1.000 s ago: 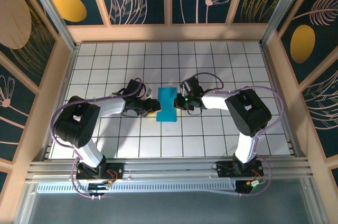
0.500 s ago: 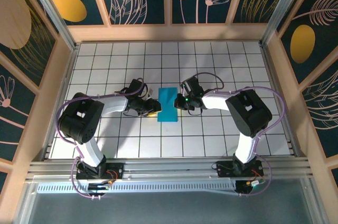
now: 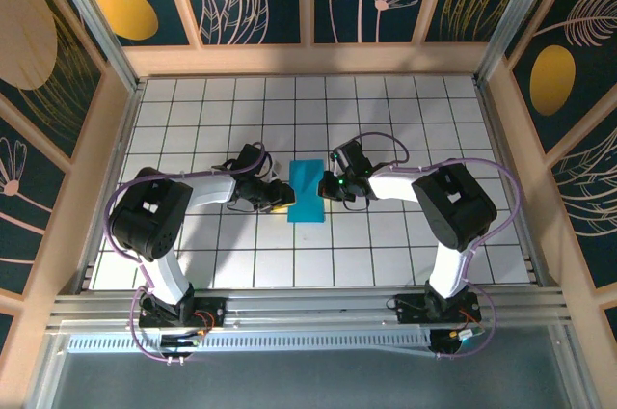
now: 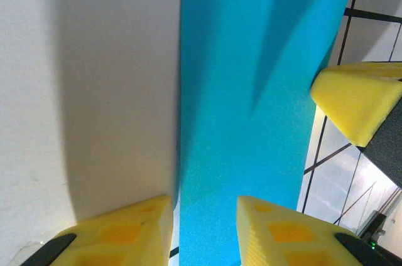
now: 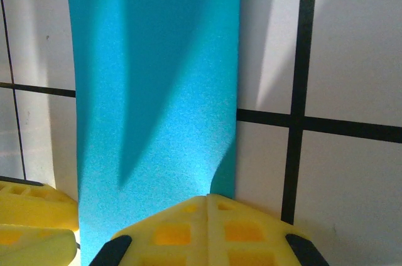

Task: Fold a paper plane with a square sheet of paper (fold left side to right side)
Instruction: Third fold the triangle at the center of the table.

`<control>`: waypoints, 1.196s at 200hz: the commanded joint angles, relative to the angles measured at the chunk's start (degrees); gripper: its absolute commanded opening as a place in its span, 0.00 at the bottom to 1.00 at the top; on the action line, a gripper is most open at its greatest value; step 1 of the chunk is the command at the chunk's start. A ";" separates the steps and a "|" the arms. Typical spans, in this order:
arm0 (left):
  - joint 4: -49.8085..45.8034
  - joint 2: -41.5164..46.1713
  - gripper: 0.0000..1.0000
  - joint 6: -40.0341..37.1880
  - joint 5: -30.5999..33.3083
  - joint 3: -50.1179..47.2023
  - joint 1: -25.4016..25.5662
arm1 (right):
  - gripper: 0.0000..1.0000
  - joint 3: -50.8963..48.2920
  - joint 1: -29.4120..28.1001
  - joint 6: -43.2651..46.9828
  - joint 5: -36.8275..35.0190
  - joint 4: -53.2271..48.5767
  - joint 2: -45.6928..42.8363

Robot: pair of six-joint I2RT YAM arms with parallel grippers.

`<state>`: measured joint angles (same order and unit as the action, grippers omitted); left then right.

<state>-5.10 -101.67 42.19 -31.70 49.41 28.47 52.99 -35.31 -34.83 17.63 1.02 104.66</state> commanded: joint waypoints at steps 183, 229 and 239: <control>1.59 1.42 0.44 1.33 3.82 3.18 1.59 | 0.00 -1.50 -0.12 1.62 -3.39 -5.94 0.47; 0.80 1.09 0.27 1.35 3.56 2.57 1.59 | 0.00 -1.49 -0.06 1.61 -3.48 -5.82 0.30; 0.97 1.43 0.22 1.57 3.68 2.04 1.59 | 0.00 -1.53 -0.11 1.71 -3.56 -5.70 0.23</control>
<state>-3.64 -101.51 43.24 -28.18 51.44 29.71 52.99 -35.31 -34.41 17.61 0.99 104.66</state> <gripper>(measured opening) 0.267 0.054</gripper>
